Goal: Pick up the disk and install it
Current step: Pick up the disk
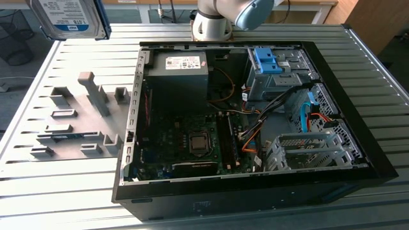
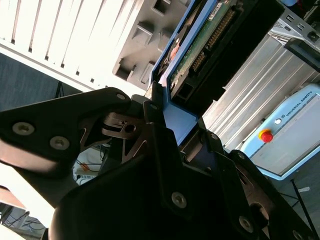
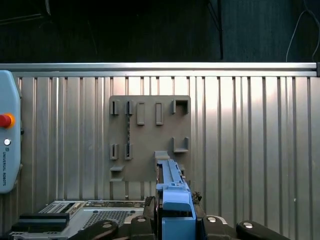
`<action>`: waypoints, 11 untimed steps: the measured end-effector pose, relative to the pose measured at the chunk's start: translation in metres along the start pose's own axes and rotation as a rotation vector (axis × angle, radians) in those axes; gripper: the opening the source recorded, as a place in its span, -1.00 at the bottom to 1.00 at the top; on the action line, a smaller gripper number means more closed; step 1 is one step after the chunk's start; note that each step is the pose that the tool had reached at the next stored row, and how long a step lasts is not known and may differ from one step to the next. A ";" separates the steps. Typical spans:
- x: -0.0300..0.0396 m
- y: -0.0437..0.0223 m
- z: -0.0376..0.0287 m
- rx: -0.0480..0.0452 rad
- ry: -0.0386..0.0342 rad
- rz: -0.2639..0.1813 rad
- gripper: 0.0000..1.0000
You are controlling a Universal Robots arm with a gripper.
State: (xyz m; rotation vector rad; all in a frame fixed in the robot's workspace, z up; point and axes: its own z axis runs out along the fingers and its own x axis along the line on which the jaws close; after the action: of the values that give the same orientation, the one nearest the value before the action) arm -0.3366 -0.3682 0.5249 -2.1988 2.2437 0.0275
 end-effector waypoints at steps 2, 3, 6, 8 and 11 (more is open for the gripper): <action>-0.0001 -0.0035 -0.0001 0.0000 0.0000 0.000 -0.27; -0.0001 -0.0067 -0.0001 0.0001 0.0000 0.000 -0.27; -0.0003 -0.0171 -0.0002 0.0000 0.0000 0.000 -0.27; -0.0005 -0.0236 -0.0002 0.0000 0.0000 0.000 -0.27; -0.0007 -0.0338 -0.0004 0.0000 0.0000 0.000 -0.27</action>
State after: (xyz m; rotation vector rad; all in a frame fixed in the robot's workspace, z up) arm -0.3028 -0.3683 0.5249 -2.1988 2.2437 0.0275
